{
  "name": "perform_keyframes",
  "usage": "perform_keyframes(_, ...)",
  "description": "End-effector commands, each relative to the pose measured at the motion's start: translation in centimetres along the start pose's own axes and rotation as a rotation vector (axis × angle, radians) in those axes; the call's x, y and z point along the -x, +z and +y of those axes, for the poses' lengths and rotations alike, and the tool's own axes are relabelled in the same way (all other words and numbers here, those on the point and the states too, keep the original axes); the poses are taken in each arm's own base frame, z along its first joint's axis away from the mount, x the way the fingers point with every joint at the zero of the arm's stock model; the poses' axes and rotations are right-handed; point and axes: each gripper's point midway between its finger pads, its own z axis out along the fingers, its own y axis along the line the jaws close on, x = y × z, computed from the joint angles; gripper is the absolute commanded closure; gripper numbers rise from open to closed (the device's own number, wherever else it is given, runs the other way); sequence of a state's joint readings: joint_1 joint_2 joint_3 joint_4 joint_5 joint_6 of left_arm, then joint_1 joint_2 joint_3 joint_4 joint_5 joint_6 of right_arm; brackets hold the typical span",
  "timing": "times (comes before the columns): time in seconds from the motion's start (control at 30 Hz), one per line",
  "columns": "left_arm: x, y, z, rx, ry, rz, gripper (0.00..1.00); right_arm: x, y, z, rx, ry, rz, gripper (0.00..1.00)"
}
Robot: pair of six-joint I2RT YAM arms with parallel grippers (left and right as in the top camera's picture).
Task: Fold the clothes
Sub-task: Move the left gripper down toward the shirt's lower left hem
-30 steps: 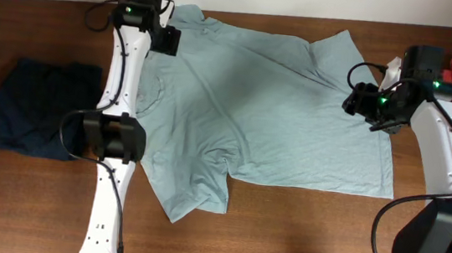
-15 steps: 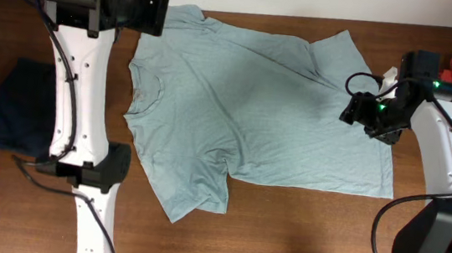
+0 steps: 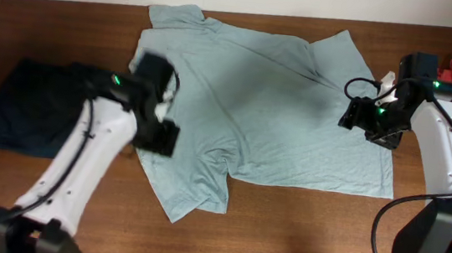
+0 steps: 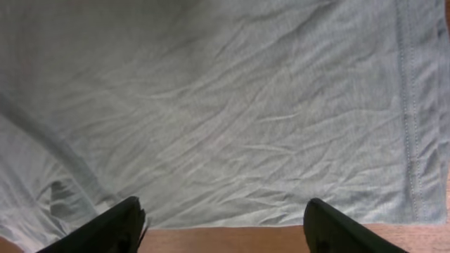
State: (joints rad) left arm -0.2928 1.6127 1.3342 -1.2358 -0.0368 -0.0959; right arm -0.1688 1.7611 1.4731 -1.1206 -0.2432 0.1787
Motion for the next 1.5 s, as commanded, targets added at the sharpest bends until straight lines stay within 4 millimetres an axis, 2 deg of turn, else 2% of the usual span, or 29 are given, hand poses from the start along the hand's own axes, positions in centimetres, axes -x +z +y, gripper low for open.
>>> perform_keyframes(0.0, -2.7, 5.0, -4.6, -0.236, 0.026, 0.040, 0.20, -0.2, 0.1, -0.4, -0.015, -0.001, 0.008, 0.20)
perform_keyframes(0.07, -4.3, 7.7, -5.7, -0.265, 0.049, 0.061, 0.22, -0.3, 0.1, -0.6, -0.023, 0.000, 0.011, 0.20)
perform_keyframes(0.13, -6.2, 9.1, -6.3, -0.270, 0.070, 0.103, 0.24, -0.4, 0.2, -0.9, -0.040, 0.001, 0.013, 0.19)
perform_keyframes(0.2, -6.9, 9.9, -6.6, -0.266, 0.089, 0.109, 0.24, -0.4, 0.2, -1.1, -0.053, 0.002, 0.016, 0.19)
perform_keyframes(0.3, -7.4, 10.3, -6.9, -0.268, 0.078, 0.115, 0.24, -0.4, 0.2, -1.3, -0.062, 0.002, 0.016, 0.19)
perform_keyframes(0.43, -9.0, 10.8, -7.8, -0.292, 0.059, 0.162, 0.24, -0.7, 0.2, -1.7, -0.086, 0.005, 0.024, 0.19)
perform_keyframes(0.53, -9.0, 10.9, -8.1, -0.281, 0.037, 0.162, 0.24, -0.8, 0.2, -2.0, -0.101, 0.006, 0.028, 0.19)
perform_keyframes(0.6, -9.1, 11.0, -8.0, -0.267, -0.045, 0.173, 0.25, -0.9, 0.2, -2.0, -0.102, 0.006, 0.029, 0.19)
perform_keyframes(0.67, -9.0, 11.2, -7.7, -0.241, -0.104, 0.175, 0.39, -0.9, 0.2, -2.0, -0.105, 0.006, 0.029, 0.19)
perform_keyframes(0.7, -8.9, 11.4, -7.0, -0.198, -0.142, 0.168, 0.57, -0.8, 0.2, -2.1, -0.106, 0.006, 0.029, 0.19)
perform_keyframes(0.73, -8.8, 11.5, -6.7, -0.181, -0.154, 0.165, 0.63, -0.9, 0.2, -2.1, -0.105, 0.006, 0.030, 0.19)
perform_keyframes(0.77, -8.7, 11.6, -6.0, -0.141, -0.175, 0.154, 0.80, -0.9, 0.2, -2.1, -0.106, 0.007, 0.032, 0.19)
perform_keyframes(0.8, -8.6, 11.7, -5.7, -0.132, -0.183, 0.151, 0.91, -1.0, 0.2, -2.1, -0.107, 0.008, 0.035, 0.19)
perform_keyframes(0.87, -8.6, 11.7, -5.4, -0.132, -0.199, 0.153, 1.00, -1.1, 0.2, -2.2, -0.112, 0.009, 0.040, 0.18)
perform_keyframes(1.0, -8.2, 11.7, -3.3, -0.110, -0.261, 0.151, 0.99, -1.7, 0.8, -3.2, -0.154, 0.019, 0.056, 0.18)
perform_keyframes(1.07, -8.3, 11.6, -2.3, -0.118, -0.285, 0.157, 1.00, -2.4, 1.5, -4.4, -0.178, 0.062, 0.070, 0.18)
perform_keyframes(1.13, -8.6, 11.1, -3.3, -0.225, -0.291, 0.188, 0.87, -3.2, 2.5, -6.2, -0.185, 0.135, 0.089, 0.16)
perform_keyframes(1.17, -8.7, 10.8, -4.3, -0.281, -0.290, 0.201, 0.70, -4.0, 3.2, -7.5, -0.179, 0.183, 0.104, 0.14)
perform_keyframes(1.3, -9.1, 10.6, -6.1, -0.309, -0.236, 0.216, 0.45, -6.4, 5.0, -10.3, -0.142, 0.338, 0.149, 0.14)
perform_keyframes(1.47, -9.6, 10.5, -7.2, -0.305, -0.188, 0.223, 0.39, -8.4, 7.0, -11.3, -0.071, 0.444, 0.169, 0.14)
